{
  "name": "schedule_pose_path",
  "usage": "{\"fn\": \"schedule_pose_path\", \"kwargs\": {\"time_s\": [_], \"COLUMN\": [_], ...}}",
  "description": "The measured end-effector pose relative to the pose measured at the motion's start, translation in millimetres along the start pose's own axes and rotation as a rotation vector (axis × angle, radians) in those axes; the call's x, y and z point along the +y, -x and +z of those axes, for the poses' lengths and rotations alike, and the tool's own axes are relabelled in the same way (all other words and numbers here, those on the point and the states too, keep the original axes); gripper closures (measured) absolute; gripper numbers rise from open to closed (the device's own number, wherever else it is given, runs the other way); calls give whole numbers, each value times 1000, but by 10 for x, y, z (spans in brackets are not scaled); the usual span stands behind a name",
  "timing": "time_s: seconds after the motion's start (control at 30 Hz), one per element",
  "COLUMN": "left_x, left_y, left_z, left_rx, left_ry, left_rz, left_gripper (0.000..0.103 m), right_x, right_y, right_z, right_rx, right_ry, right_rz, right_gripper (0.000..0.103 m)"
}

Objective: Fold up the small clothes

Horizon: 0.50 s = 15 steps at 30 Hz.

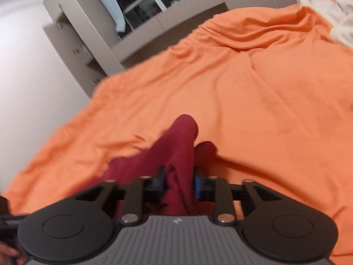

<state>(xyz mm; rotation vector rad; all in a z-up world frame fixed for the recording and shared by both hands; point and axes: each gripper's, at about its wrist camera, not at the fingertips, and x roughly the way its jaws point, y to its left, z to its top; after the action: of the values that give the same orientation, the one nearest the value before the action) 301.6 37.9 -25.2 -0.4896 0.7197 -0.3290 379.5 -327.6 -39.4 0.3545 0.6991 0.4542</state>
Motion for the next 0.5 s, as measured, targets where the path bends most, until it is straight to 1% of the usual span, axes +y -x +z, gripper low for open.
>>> {"fn": "schedule_pose_path", "kwargs": {"time_s": [0.03,0.07,0.1,0.13,0.17,0.2,0.23,0.3,0.37,0.43,0.5], "left_x": [13,29,23,30,24,17,23,2,-31,-111,-201], "left_y": [17,34,60,66,96,117,143,229,346,463,545], "left_z": [-20,-28,-38,-24,-35,-46,-60,-93,-149,-228,-305], "left_rx": [1,-1,-1,1,-2,-4,-6,-17,-37,-59,-75], "left_ry": [-1,-3,-6,-8,-11,-16,-25,-45,-75,-115,-153], "left_rz": [4,11,24,35,48,58,63,78,107,140,160], "left_gripper": [60,51,44,33,29,29,28,20,8,6,3], "right_x": [21,36,56,64,70,83,99,124,146,165,195], "right_y": [4,17,41,67,95,132,178,282,414,538,696], "right_z": [-33,-68,-110,-139,-157,-176,-196,-224,-283,-351,-432], "right_rx": [20,30,37,38,36,31,22,-3,-28,-55,-87], "right_ry": [21,35,42,45,45,51,60,67,56,41,33], "right_rz": [-43,-71,-83,-93,-107,-124,-142,-165,-166,-168,-169], "right_gripper": [36,33,30,28,23,19,17,14,12,10,4]}}
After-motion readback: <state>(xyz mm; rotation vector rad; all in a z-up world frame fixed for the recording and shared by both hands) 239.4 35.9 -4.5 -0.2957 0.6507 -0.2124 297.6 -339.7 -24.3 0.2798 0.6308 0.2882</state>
